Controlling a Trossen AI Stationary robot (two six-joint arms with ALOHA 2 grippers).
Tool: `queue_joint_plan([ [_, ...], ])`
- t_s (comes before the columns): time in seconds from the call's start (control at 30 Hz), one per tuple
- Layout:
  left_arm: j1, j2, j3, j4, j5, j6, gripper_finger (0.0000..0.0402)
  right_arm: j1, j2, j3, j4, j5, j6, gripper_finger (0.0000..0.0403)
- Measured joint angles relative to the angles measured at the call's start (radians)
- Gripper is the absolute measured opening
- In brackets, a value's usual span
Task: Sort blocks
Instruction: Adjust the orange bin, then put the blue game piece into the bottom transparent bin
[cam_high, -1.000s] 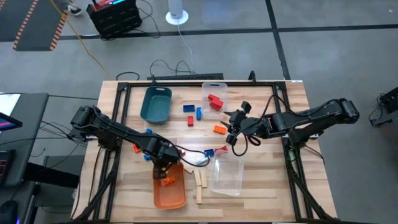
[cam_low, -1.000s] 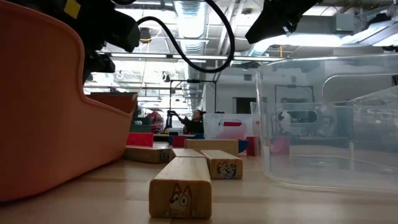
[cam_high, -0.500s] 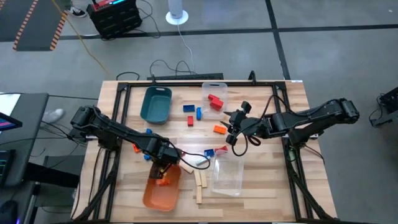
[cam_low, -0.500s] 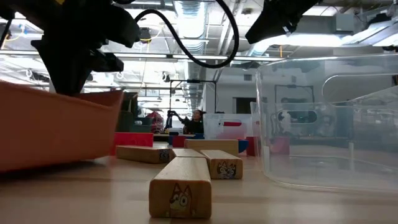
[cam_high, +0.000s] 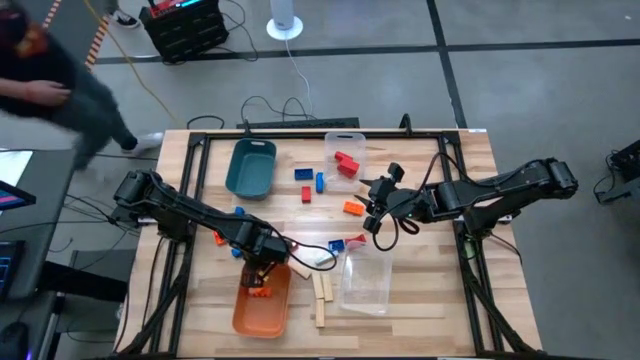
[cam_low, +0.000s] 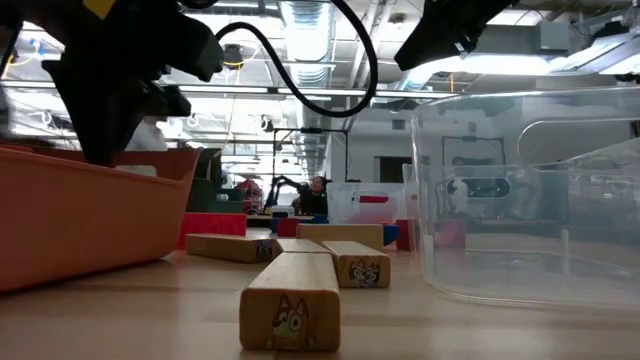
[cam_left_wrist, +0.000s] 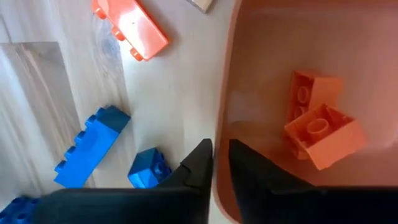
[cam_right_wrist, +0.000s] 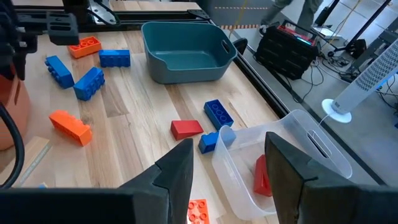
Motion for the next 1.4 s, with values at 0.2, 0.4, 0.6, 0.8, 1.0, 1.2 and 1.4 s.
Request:
queue_joint_plan([
  [0.2,0.000,0.000,0.098,-0.071,0.022,0.005,0.0098,0.000,0.000,0.000,0.000,0.000,0.000,0.0175],
  [0.4,0.000,0.000,0.217,-0.205,-0.114,0.112,0.0108,0.000,0.000,0.000,0.000,0.000,0.000,0.0175],
  [0.6,0.001,-0.014,0.168,-0.276,-0.282,0.227,0.0107,0.000,0.000,0.000,0.000,0.000,0.000,0.0175],
  [0.8,0.042,-0.091,-0.008,-0.170,-0.296,0.359,0.0107,0.000,0.000,0.000,0.002,0.002,0.001,0.0175],
  [1.0,0.147,-0.223,-0.158,-0.035,-0.285,0.459,0.0107,-0.024,0.000,0.000,0.008,0.002,0.001,0.0175],
  [1.2,0.213,-0.299,-0.308,0.135,-0.186,0.575,0.0116,-0.041,0.000,0.000,0.007,0.002,0.008,0.0175],
  [1.4,0.208,-0.303,-0.359,0.204,-0.156,0.627,0.0171,-0.041,0.000,0.000,0.007,0.002,0.010,0.0175],
])
